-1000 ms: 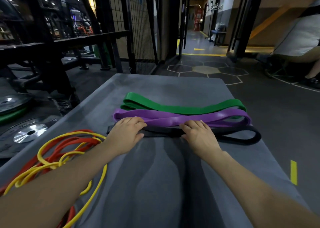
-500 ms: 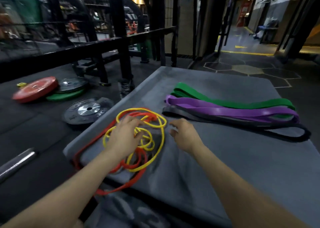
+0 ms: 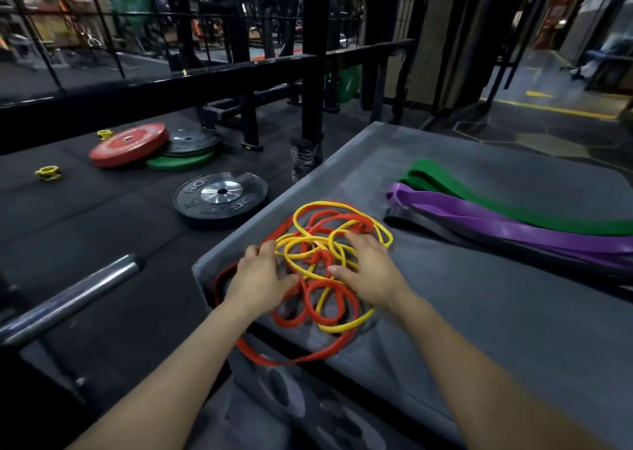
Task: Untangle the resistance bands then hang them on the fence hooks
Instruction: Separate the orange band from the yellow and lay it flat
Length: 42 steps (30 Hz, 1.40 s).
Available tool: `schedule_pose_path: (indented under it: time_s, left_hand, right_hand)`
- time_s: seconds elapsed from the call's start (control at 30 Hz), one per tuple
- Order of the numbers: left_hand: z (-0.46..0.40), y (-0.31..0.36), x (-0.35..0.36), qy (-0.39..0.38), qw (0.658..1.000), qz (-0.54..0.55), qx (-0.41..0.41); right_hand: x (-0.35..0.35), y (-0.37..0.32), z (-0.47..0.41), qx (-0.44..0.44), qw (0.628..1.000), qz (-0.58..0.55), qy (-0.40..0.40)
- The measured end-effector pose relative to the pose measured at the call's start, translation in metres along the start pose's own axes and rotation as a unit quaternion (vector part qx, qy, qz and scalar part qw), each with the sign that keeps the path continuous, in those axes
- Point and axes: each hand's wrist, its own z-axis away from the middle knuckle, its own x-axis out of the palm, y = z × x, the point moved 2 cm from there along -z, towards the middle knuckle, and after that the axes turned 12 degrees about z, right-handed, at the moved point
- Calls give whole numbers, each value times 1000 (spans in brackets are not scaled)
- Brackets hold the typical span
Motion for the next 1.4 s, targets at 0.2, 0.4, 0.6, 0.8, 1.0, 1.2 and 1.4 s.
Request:
schedule_pose_path:
  time_s: [0.2, 0.4, 0.6, 0.8, 1.0, 1.2, 1.4]
  left_hand:
    - [-6, -6, -5, -20, 985, 170, 9]
    - [-7, -30, -24, 100, 995, 6, 9]
    - [-11, -56, -36, 41, 995, 4, -85]
    - [-8, -37, -20, 4, 999, 42, 12]
    - [-4, -16, -2, -69, 905, 401, -122]
    - [-8, 4, -13, -70, 779, 610, -130]
    - [-6, 2, -22, -8, 839, 542, -47]
  right_hand:
    - [3, -24, -5, -42, 996, 16, 72]
    - [4, -25, -5, -20, 985, 139, 100]
    - [-8, -22, -11, 36, 988, -45, 144]
    - [-6, -15, -5, 1, 995, -74, 70]
    - [6, -42, 5, -109, 990, 66, -60]
    - [8, -49, 9, -76, 991, 108, -4]
    - [-19, -23, -8, 9, 972, -198, 124]
